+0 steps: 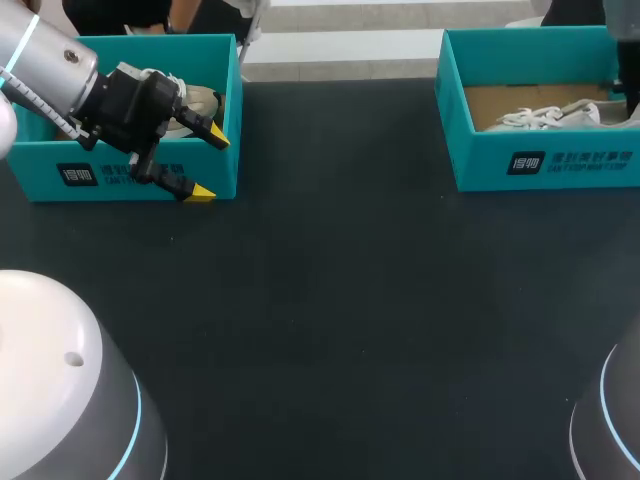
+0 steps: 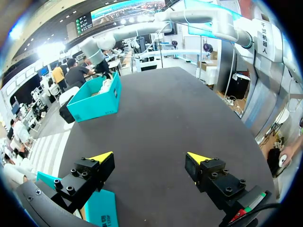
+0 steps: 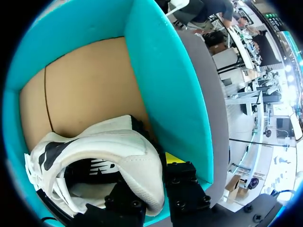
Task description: Take the shoe out of the shoebox, open the shoe tongue, remove and reinsert the insole, then place the shoe into the shoebox
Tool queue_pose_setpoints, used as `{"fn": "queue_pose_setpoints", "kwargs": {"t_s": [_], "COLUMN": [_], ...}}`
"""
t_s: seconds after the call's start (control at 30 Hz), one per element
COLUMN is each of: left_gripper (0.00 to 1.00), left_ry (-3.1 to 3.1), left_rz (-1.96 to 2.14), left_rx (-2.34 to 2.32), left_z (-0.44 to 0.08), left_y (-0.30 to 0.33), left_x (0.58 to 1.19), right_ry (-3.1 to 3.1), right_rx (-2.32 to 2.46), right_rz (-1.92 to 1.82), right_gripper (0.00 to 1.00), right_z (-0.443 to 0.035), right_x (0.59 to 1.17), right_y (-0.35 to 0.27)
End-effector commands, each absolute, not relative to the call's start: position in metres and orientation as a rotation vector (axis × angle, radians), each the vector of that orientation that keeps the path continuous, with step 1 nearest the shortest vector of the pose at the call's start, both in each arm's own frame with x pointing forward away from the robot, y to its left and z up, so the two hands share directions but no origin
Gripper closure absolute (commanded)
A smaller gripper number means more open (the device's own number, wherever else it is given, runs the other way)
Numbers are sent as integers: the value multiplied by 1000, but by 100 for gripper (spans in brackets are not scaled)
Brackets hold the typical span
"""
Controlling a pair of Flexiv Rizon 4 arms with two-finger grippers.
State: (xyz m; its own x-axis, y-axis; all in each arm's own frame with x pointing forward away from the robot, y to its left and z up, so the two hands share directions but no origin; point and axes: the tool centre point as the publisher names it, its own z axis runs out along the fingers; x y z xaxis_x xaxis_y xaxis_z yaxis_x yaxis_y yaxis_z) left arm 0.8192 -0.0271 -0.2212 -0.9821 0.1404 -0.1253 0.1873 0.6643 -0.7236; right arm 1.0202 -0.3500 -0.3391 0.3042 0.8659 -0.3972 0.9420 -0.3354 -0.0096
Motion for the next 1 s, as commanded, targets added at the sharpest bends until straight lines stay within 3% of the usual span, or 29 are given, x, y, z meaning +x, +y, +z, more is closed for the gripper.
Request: {"fn": "queue_pose_setpoints", "kwargs": {"t_s": [0.03,0.27,0.33,0.4,0.67,1.0], "left_gripper": [0,0,0,0,0,0], "left_ry": [2814,2814,2814,2814,2814,2814], "left_rz": [-1228,-1228,-1228,-1228,-1228,-1228], "left_rx": [277,277,277,277,277,277], "left_z": [-221,-221,-221,-221,-221,-221], "left_y": [-27,-27,-27,-27,-27,-27], "left_x": [819,819,819,819,819,819], "right_ry": [1661,1661,1656,1644,1623,1589], "right_rx": [2352,2361,2365,2373,2387,2414], "right_rz": [-505,-518,-519,-511,-481,-429], "right_gripper": [100,100,71,66,66,47], "right_z": [-347,-353,-355,-356,-356,-347], "right_x": [1021,1020,1020,1021,1026,1025], "right_y": [-350,-349,-348,-347,-345,-343]}}
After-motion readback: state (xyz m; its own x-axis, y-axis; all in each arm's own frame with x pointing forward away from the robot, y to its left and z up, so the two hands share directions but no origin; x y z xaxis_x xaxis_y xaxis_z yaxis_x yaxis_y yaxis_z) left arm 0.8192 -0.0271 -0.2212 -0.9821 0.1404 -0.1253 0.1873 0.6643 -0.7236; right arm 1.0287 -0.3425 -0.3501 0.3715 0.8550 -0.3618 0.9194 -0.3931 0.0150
